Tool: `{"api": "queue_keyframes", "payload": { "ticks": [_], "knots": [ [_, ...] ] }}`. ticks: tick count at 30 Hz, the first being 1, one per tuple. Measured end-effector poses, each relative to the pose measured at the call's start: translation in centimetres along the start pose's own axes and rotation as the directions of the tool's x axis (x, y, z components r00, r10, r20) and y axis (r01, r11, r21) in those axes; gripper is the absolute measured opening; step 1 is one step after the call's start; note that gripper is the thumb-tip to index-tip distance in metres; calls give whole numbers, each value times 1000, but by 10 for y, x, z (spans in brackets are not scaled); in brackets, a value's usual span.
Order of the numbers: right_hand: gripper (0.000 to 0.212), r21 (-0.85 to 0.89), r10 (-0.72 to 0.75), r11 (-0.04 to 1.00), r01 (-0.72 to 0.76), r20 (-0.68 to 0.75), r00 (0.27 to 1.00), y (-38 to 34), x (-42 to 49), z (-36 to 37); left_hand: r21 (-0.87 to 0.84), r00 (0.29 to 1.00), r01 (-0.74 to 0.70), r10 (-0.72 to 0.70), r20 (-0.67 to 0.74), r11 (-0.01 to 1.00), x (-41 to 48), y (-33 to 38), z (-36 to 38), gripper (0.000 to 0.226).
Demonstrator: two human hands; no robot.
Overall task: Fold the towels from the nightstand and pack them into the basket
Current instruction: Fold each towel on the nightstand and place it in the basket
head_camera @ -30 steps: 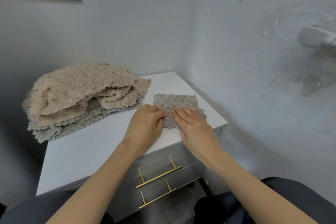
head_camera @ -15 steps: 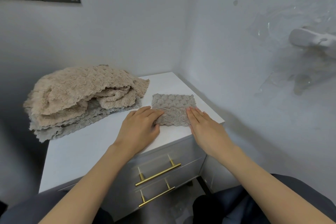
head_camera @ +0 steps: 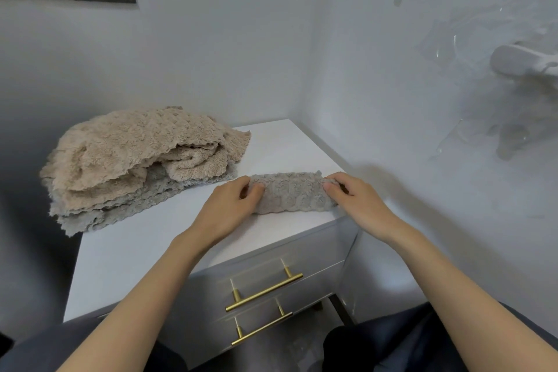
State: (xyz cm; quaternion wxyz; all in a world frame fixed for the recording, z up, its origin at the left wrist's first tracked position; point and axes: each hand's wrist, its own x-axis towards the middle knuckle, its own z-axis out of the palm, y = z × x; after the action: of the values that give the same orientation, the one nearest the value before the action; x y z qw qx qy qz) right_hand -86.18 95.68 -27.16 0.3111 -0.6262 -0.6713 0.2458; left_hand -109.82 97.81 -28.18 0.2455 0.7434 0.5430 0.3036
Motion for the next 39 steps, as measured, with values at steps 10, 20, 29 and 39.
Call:
{"api": "queue_keyframes", "payload": {
  "ticks": [10,20,29,39],
  "knots": [
    [26,-29,210,976,-215,-133,969,-2,9,17,154,972,208,-187,-140,966,3,-1,8,44],
    [22,-291,-224,948,128,-327,918,-15,7,29,169,967,-79,117,-228,982,-2,6,11,18],
    [47,-493,-496,771,404,-67,866,-20,-13,38,389,906,-304,390,-165,870,-13,12,7,22],
    [58,-647,-401,645,407,166,901,-5,-23,42,486,968,-200,248,-35,851,-28,2,11,48]
  ]
}}
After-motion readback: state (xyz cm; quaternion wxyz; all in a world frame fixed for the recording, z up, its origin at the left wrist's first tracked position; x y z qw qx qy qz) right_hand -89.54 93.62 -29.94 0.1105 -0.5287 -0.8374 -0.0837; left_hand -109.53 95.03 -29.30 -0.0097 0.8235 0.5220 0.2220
